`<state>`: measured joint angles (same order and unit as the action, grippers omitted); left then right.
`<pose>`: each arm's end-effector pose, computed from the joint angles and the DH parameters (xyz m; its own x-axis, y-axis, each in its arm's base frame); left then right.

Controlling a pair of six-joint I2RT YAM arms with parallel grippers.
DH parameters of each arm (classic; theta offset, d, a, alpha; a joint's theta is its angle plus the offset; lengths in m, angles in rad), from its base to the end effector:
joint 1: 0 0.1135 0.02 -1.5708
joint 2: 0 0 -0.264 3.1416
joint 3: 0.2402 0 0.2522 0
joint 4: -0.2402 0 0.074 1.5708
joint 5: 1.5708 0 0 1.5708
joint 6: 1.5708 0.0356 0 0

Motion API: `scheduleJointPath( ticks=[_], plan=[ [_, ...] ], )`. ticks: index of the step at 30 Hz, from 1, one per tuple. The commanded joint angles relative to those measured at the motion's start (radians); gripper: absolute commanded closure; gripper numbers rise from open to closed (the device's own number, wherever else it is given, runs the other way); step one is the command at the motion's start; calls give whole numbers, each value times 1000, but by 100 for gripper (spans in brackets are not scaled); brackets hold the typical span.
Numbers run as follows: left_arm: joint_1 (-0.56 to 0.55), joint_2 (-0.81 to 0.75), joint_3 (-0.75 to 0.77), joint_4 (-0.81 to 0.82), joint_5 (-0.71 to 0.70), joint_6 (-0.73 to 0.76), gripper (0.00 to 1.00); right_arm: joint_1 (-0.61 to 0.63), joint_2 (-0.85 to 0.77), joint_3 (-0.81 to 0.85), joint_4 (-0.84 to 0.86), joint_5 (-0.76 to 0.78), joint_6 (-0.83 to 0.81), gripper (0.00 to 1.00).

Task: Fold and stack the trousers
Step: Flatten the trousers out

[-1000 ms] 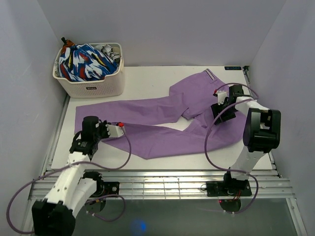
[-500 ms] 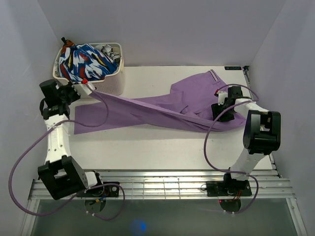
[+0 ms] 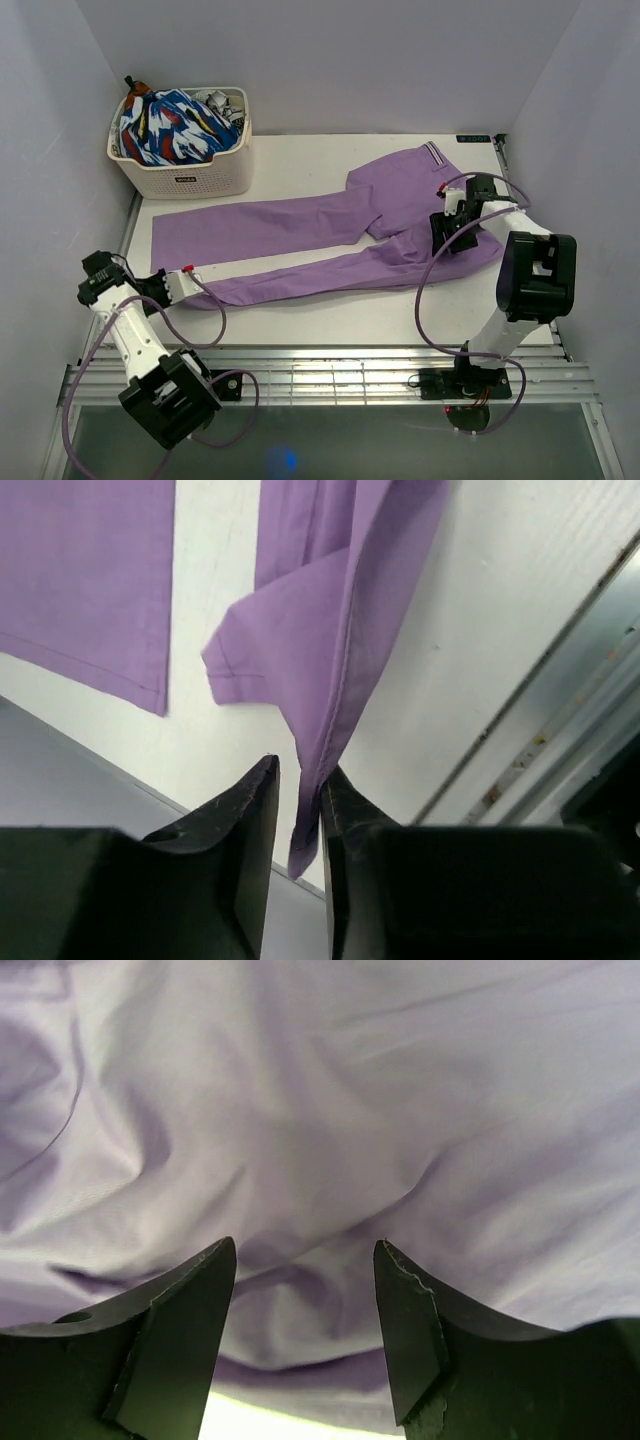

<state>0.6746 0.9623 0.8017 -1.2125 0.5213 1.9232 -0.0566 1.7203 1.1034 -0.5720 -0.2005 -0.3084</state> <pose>0.1213 0.0743 0.2473 -0.1723 0.9043 -0.3905 0.8793 0.3199 0.3529 0.3343 -0.0118 0.1807 -0.8771 -0.2482 -0.4112 -0.2990 0.9522 0.0630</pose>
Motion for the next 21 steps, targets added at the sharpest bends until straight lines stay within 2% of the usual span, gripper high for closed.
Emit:
scheduleJointPath(
  ticks=[1, 2, 8, 10, 11, 13, 15, 16, 18, 21],
  plan=[
    [46, -19, 59, -166, -15, 115, 64, -3, -54, 36, -95, -63, -81, 36],
    [51, -13, 82, -185, -4, 108, 57, -3, -65, 41, -104, -66, -112, 36],
    [72, 36, 243, -191, 74, -73, 55, -3, -94, 73, -152, -65, -205, 34],
    [82, 70, 301, -190, 101, -108, 53, -3, -90, 105, -160, -57, -230, 30],
    [97, 88, 326, -191, 117, -130, 39, -3, -81, 119, -158, -47, -235, 28],
    [108, 124, 372, -191, 160, -216, 37, -3, -70, 163, -160, -42, -242, 23],
    [128, 185, 442, -188, 196, -316, 7, -3, -53, 196, -163, -46, -248, 16],
    [128, 212, 468, -188, 233, -367, 2, -3, -45, 223, -161, -48, -253, 14],
    [128, 314, 546, -188, 279, -508, 2, -3, -15, 254, -151, -51, -258, 11],
    [97, 438, 606, -150, 344, -642, 2, -3, 50, 311, -122, -42, -270, 11]
  ],
)
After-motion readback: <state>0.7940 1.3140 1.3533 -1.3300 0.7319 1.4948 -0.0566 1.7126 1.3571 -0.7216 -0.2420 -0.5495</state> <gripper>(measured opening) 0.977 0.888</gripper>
